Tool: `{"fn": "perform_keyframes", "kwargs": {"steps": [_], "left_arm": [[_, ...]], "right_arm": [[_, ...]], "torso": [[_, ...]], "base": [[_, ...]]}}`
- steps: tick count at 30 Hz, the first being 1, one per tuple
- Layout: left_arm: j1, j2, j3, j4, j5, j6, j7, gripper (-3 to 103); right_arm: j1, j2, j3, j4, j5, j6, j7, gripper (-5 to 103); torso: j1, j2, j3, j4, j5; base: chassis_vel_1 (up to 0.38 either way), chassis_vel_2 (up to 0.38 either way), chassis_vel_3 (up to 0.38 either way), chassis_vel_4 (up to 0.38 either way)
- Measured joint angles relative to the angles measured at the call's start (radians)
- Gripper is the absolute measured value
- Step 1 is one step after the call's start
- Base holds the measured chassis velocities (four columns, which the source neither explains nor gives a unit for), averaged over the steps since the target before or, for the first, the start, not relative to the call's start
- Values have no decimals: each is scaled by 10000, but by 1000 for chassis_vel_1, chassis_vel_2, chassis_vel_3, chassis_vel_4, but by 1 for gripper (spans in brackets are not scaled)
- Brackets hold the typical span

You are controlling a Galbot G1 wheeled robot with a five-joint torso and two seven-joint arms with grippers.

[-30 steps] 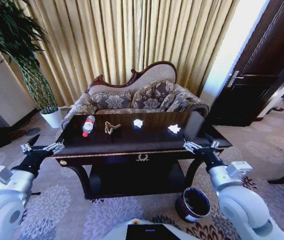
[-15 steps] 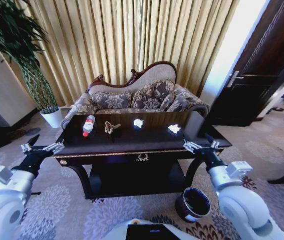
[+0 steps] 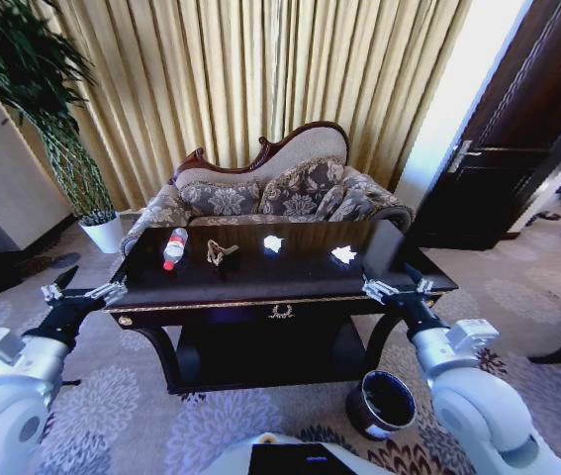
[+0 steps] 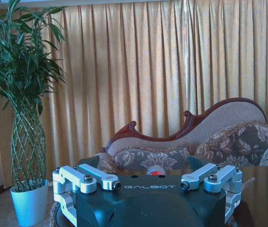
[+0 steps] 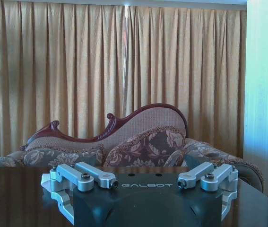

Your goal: Move to the front of the table and place the trash on the table into the trash bin.

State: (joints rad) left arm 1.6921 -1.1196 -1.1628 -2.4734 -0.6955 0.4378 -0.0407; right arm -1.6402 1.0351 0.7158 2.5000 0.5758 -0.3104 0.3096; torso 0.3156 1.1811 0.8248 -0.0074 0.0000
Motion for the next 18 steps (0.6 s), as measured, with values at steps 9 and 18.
{"fn": "perform_keyframes", "kwargs": {"steps": [9,18], "left_arm": [[112,-170,46,-40,179,-138,-4,100],[1616,-2582,810,-247,2405,-2489,-230,100]], "right_arm": [[-403,1195,74,-1,-933,0,-691,100],[-639,2046,184,-2,-1256,180,-1358,100]], "torso": [[0,0,0,-5,3],[-1,0,-1,6,3]], "base": [[0,0,0,0],[0,0,0,0]]}}
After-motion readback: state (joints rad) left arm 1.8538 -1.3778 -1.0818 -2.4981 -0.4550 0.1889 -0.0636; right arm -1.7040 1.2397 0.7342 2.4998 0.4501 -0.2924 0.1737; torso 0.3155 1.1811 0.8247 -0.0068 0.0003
